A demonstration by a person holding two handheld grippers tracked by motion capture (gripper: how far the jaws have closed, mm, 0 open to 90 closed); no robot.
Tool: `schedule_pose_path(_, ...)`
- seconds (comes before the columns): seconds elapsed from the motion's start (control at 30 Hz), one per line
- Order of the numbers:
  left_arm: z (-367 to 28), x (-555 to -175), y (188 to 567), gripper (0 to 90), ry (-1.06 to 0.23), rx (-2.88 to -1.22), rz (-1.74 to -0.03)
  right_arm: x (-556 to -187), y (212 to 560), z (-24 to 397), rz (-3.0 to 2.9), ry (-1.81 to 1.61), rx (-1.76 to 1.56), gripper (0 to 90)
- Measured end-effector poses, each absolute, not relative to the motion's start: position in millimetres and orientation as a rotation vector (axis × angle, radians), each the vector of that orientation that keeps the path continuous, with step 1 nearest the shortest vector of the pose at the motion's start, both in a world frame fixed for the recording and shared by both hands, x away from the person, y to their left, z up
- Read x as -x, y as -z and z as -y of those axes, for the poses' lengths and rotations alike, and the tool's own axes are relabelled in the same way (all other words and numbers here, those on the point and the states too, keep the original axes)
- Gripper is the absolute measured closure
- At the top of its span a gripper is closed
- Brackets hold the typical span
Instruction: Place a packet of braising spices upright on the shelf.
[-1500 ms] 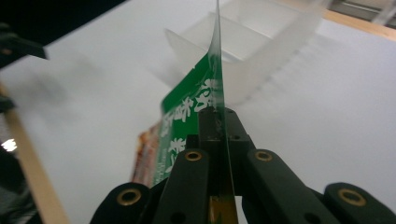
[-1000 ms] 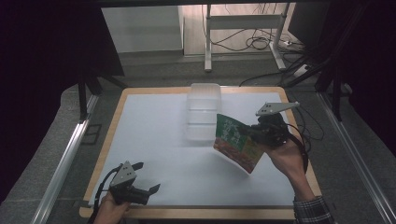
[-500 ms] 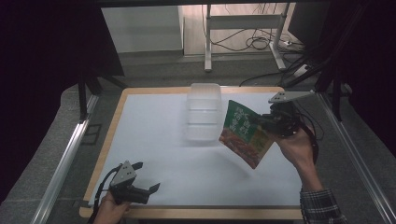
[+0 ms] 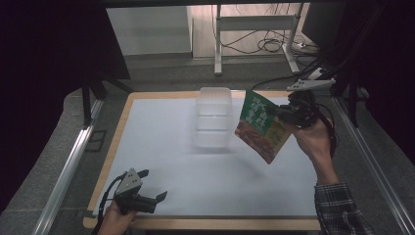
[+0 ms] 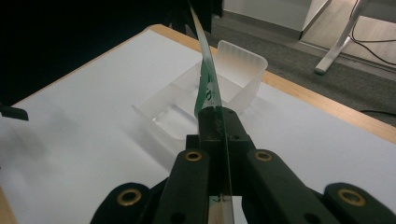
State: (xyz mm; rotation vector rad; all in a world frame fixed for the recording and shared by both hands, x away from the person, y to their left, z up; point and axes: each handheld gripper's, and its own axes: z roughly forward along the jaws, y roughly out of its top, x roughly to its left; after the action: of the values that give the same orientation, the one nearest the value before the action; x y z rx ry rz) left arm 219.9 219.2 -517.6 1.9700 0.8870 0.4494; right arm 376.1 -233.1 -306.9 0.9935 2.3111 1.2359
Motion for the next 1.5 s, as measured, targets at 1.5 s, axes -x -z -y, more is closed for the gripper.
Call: schedule_pose_path(1.5, -220, -219, 517, 0.3, -0.431, -1.973, -0.870, -467, 257, 156, -2.271, -1.340, -0.893, 89.0)
